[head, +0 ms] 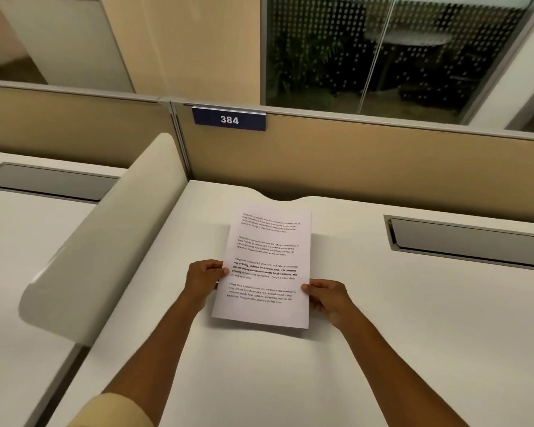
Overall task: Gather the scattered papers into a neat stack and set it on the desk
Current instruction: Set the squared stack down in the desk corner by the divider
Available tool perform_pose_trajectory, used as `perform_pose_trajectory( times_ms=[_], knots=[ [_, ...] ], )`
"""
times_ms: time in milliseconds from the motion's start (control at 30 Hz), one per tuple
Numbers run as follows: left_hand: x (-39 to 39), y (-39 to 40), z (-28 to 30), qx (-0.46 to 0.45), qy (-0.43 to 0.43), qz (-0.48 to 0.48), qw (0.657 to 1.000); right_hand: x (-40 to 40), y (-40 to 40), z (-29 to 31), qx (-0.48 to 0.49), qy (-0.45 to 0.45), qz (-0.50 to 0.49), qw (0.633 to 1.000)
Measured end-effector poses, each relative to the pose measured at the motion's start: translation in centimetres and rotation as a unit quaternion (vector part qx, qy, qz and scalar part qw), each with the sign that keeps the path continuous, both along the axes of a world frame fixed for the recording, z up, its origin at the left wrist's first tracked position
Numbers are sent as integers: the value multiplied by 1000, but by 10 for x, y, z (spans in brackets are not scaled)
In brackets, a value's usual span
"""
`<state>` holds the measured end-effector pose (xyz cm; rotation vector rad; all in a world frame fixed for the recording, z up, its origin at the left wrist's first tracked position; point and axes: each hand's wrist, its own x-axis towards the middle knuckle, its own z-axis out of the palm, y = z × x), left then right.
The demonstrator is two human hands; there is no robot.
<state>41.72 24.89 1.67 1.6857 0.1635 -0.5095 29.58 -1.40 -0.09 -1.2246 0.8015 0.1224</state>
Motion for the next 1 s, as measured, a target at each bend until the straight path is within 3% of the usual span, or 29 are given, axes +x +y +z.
perform_pose_trajectory(
  times_ms=[333, 567, 700, 867, 1000],
  knots=[
    [92, 65, -12, 69, 9, 9, 998, 100, 65, -11, -15, 31, 36, 999],
    [147, 75, -28, 166, -24, 31, 985, 159, 93, -25, -91, 50, 14, 995],
    [169, 67, -25, 286, -84, 46, 954, 187, 105, -29, -158, 55, -13, 986],
    [187, 59, -29, 342, -136, 79, 926, 210, 122, -36, -232, 60, -13, 971],
    [193, 55, -34, 414, -213, 34, 884, 221, 129, -35, -267, 56, -4, 962]
  ],
)
